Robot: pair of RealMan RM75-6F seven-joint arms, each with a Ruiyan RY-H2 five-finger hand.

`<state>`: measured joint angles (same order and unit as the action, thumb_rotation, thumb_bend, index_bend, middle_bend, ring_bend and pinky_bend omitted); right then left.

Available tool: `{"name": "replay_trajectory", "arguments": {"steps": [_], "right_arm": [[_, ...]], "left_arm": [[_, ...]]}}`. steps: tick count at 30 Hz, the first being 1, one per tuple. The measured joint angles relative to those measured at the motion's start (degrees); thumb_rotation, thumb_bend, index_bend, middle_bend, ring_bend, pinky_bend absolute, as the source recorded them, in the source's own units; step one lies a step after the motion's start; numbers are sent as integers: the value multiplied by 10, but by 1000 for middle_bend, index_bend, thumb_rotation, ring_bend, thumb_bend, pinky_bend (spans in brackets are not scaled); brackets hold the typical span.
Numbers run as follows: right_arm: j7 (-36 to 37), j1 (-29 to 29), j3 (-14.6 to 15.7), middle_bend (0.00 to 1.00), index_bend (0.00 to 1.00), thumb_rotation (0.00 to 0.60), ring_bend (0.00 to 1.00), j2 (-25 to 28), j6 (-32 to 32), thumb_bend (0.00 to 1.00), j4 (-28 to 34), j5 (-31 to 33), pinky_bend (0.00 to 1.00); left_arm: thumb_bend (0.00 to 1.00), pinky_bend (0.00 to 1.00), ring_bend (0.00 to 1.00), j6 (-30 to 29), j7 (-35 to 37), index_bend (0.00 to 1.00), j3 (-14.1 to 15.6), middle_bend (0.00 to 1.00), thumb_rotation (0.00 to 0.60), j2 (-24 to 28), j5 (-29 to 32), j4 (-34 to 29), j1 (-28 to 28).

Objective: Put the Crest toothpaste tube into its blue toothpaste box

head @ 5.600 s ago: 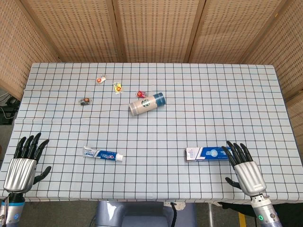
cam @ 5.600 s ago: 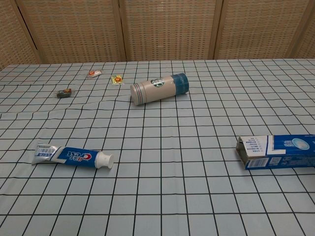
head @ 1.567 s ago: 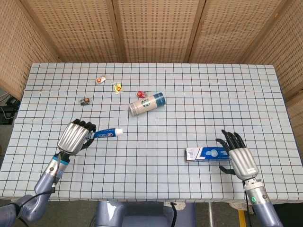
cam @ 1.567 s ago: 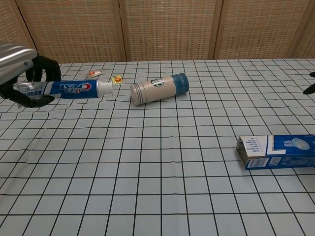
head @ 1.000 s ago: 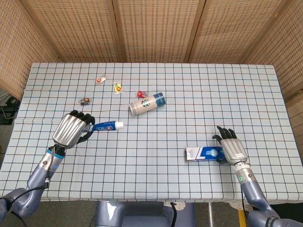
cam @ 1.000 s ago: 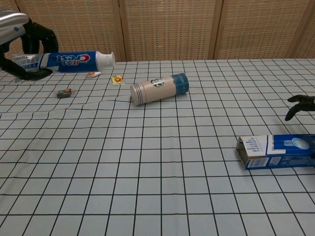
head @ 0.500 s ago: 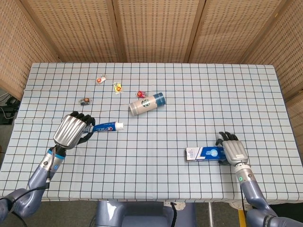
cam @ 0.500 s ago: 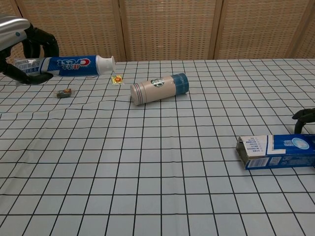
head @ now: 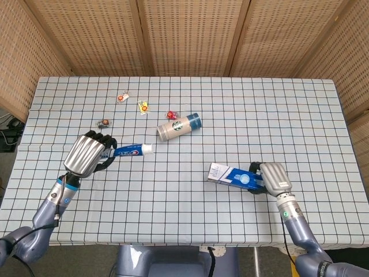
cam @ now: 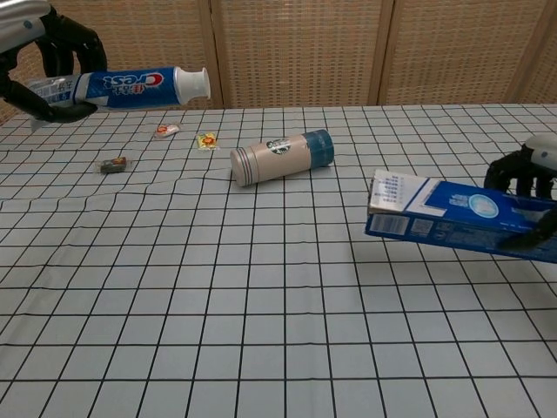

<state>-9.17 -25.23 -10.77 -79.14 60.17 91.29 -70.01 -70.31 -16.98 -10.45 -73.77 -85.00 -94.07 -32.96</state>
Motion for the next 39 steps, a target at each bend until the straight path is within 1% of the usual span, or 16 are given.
{"name": "replay_trajectory", "arguments": {"steps": [5,8,12,16,19,22,30,35,39], "right_arm": [[0,-28,-40,607,798,600,647,35,-16,232,87,34,677],[10,-46,-61,616,812,600,654,50,-26,233,110,56,677],[28,-63,-76,623,820,600,656,57,-39,232,114,75,677],[39,-70,-80,621,815,600,656,60,-44,233,110,84,677],[50,-74,-82,621,813,600,656,63,-46,233,107,86,677],[62,-76,-82,621,813,600,656,69,-48,232,105,86,677],[82,-78,-79,620,813,600,656,81,-48,232,108,83,677],[93,-80,-76,620,812,600,656,88,-48,232,113,82,677],[95,-82,-71,620,812,600,656,91,-49,232,114,87,677]], "left_arm": [[630,482,540,30,4,880,-17,569,600,24,20,-37,-19],[624,482,540,49,6,880,-27,569,600,37,32,-55,-33],[623,482,540,80,6,880,-40,569,600,56,52,-83,-53],[623,482,540,108,0,881,-54,569,600,78,76,-107,-74],[624,482,540,120,-22,882,-60,569,600,89,89,-118,-86],[623,482,540,137,-62,883,-67,569,600,108,109,-133,-102],[623,482,540,176,-168,883,-85,569,600,173,204,-182,-152],[623,482,541,185,-209,884,-89,569,600,189,256,-197,-185],[624,482,540,190,-238,884,-85,569,600,190,292,-200,-215]]}}
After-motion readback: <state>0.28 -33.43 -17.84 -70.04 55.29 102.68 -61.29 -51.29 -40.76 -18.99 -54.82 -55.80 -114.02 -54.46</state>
